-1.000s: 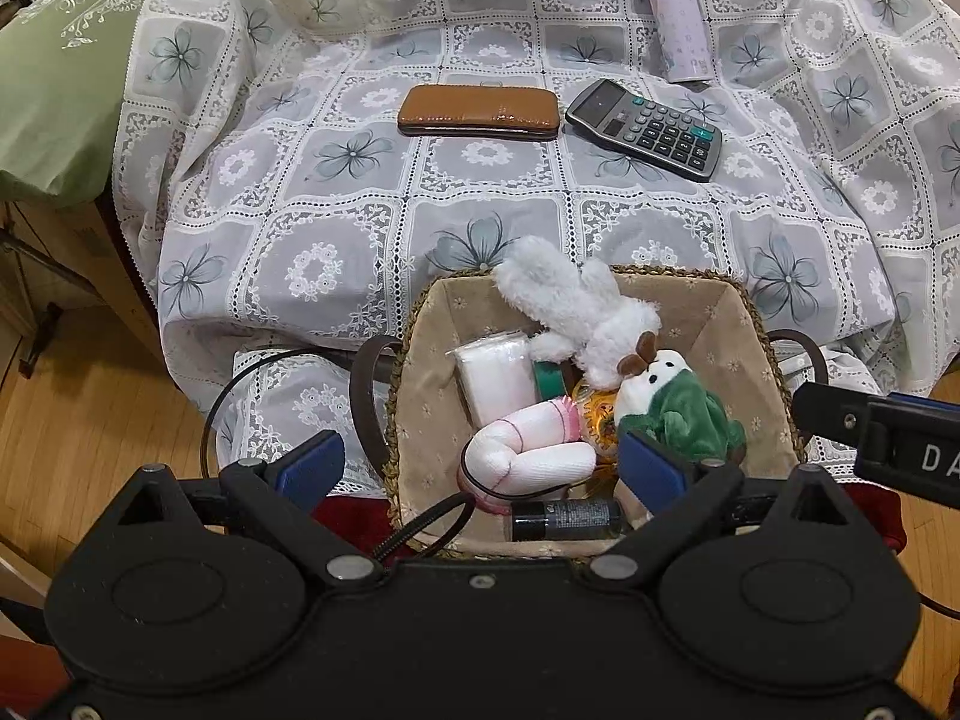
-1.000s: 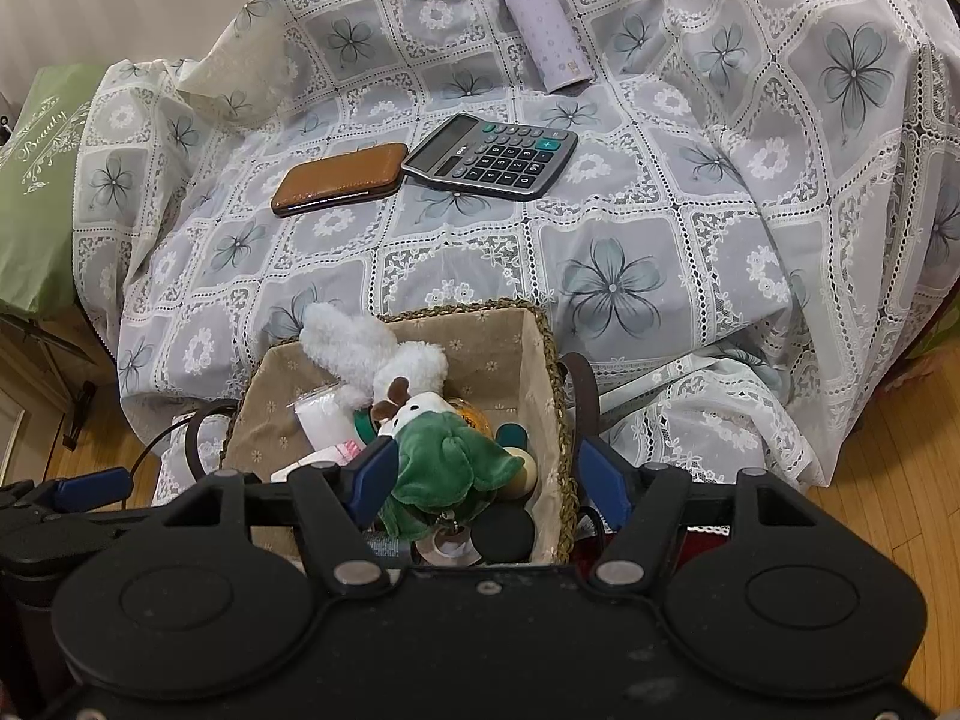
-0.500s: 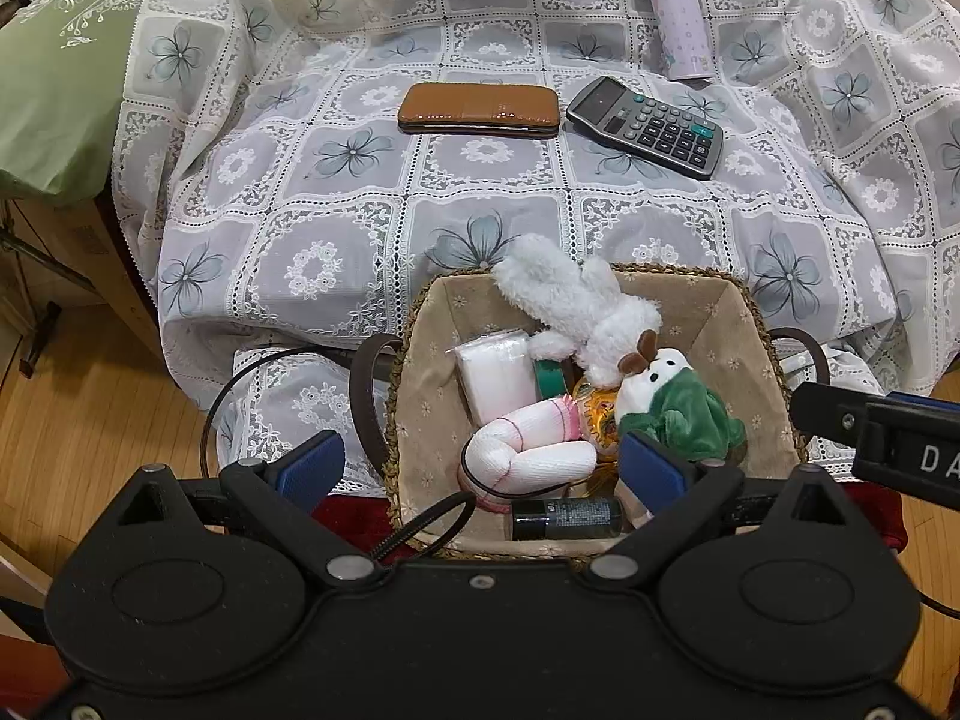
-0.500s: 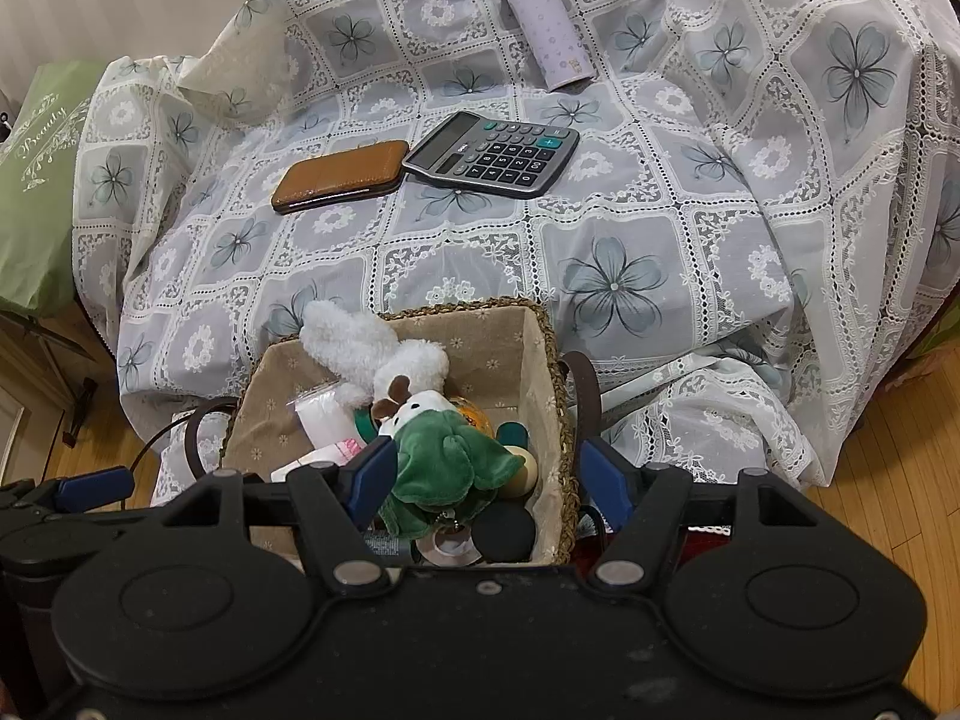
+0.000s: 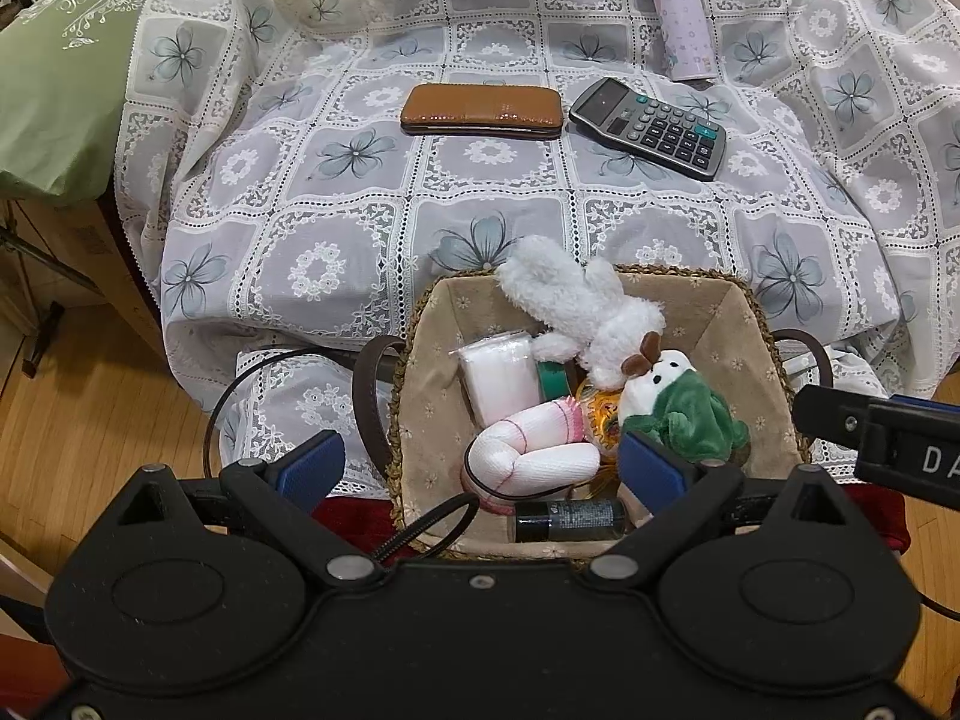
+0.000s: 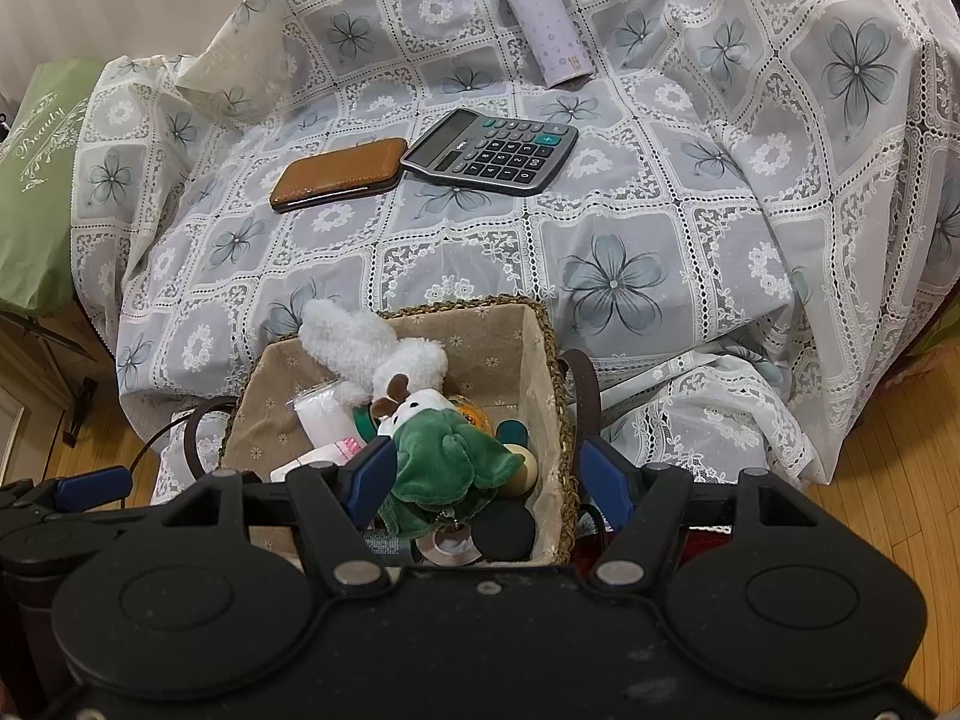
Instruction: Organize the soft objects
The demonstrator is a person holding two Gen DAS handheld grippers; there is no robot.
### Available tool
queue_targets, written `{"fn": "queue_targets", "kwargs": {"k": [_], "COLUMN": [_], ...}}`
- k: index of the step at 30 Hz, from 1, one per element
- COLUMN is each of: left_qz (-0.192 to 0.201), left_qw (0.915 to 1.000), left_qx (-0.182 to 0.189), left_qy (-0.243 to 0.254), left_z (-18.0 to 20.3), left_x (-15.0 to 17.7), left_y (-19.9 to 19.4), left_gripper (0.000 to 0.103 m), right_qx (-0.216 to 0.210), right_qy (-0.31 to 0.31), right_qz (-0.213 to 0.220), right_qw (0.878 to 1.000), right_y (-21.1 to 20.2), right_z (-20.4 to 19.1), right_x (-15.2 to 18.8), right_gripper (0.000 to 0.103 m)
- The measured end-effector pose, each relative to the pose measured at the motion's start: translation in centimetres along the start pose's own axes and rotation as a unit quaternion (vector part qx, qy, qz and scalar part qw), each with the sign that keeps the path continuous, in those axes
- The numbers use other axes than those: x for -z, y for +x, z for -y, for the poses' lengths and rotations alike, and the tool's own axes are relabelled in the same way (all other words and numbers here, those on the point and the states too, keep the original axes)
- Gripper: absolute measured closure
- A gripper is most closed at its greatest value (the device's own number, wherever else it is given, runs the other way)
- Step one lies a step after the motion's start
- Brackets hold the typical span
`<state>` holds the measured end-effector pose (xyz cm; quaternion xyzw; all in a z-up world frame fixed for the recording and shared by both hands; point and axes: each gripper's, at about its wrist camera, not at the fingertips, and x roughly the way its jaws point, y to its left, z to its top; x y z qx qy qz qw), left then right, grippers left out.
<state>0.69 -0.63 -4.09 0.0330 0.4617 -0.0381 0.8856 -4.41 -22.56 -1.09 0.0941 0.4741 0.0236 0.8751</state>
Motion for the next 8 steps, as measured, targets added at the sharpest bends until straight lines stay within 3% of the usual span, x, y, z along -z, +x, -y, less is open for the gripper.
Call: {"fn": "queue_targets", "kwargs": {"k": [8], "left_qz": [0.001], "left_qw": [1.0000], "left_qx": [-0.001], "left_qy": [0.003], "left_z": [0.18], "left_x": [-0.23], "left_y": [-0.10], "left_gripper": [0.009], "right_qx": [0.000], "right_qy": [0.000], "right_qz": [-0.001], "right_qw": [1.000], "right_y": [0.01], "right_z": [0.06], "right_x": [-0.06], "right_gripper": [0.035]}}
